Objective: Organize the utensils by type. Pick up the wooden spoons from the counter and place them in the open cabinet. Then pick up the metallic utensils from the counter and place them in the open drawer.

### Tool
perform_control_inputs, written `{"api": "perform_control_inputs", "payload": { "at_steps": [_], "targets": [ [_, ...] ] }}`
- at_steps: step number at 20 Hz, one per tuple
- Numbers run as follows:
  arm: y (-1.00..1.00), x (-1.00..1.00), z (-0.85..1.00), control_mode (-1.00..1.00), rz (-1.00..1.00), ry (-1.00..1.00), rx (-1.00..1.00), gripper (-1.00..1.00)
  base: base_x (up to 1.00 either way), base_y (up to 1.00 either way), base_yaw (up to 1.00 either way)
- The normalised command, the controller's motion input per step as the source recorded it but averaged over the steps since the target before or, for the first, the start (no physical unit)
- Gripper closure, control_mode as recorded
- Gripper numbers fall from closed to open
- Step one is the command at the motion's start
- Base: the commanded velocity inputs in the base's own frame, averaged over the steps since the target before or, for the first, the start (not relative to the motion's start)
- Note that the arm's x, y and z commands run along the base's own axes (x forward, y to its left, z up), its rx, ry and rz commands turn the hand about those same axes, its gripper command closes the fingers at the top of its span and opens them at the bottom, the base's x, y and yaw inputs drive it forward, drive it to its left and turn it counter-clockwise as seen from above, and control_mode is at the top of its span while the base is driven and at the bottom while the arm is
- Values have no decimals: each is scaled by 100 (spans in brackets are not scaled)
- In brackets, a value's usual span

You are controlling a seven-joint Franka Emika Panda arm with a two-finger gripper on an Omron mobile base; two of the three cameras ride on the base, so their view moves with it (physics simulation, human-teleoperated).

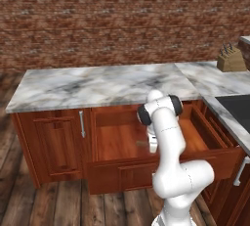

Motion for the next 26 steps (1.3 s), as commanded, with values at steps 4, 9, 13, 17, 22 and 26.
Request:
{"api": "perform_control_inputs", "payload": {
  "at_steps": [4, 9, 13, 17, 22, 26],
  "targets": [
    [-40, -96, -1, -100, 15, 0, 0, 100, 0, 0, 0],
    [-25, -51, 0, -100, 13, -3, 0, -100, 0, 0, 0],
    [-11, -11, 0, -100, 12, -10, 0, -100, 0, 0, 0],
    [-12, -31, 45, -100, 15, -17, 3, -100, 0, 0, 0],
    [-12, -28, 98, -100, 21, -12, 4, -100, 0, 0, 0],
    [0, -51, 100, -100, 21, -12, 0, -100, 0, 0, 0]
  ]
}}
